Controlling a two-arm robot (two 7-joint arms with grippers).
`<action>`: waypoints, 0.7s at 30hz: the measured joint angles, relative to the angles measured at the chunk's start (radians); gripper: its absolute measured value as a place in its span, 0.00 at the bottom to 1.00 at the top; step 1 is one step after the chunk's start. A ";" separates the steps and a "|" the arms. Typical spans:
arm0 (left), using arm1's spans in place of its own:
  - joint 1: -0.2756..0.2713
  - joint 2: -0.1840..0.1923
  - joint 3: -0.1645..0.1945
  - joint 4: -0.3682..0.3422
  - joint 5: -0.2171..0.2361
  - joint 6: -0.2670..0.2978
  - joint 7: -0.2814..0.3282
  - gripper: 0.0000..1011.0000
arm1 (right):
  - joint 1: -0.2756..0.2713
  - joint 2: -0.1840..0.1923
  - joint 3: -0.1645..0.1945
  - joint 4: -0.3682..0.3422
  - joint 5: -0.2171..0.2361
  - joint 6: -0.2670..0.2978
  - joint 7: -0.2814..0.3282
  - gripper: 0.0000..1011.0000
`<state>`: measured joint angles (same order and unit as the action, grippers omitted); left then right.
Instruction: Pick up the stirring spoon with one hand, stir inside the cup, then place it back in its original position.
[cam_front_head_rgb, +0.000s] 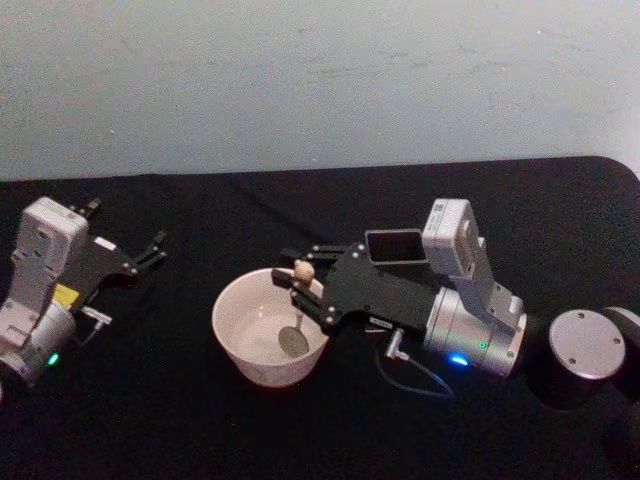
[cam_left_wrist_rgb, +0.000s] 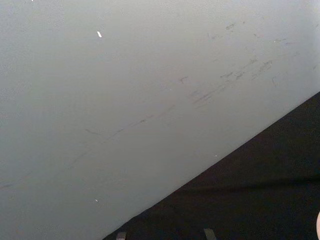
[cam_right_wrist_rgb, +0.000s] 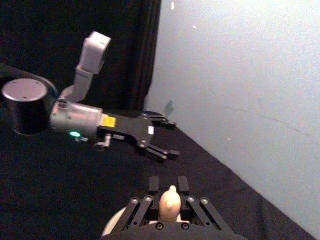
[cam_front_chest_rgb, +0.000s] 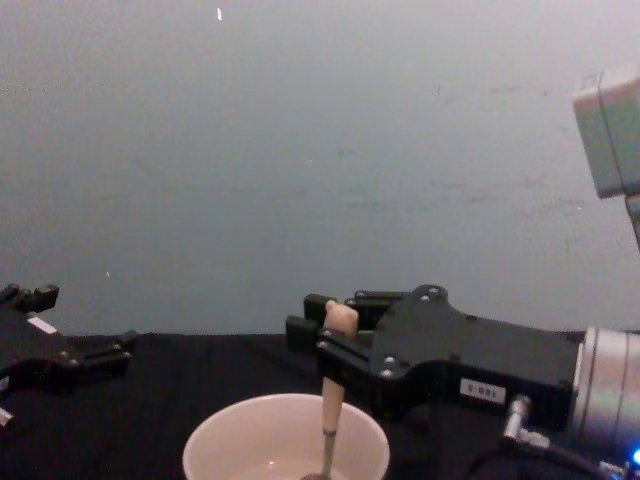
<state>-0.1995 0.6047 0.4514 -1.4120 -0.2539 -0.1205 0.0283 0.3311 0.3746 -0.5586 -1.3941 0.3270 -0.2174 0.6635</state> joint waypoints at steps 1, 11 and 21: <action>0.000 0.000 0.000 0.000 0.000 0.000 0.000 0.99 | -0.005 0.003 -0.004 -0.009 0.004 0.002 0.005 0.21; 0.000 0.000 0.000 0.000 0.000 0.000 0.000 0.99 | 0.006 -0.020 -0.031 -0.012 0.017 0.006 0.008 0.21; 0.000 0.000 0.000 0.000 0.000 0.000 0.000 0.99 | 0.069 -0.088 -0.046 0.083 -0.019 0.002 -0.040 0.21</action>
<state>-0.1995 0.6047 0.4514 -1.4120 -0.2539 -0.1205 0.0283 0.3997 0.2866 -0.6050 -1.3106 0.3085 -0.2155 0.6234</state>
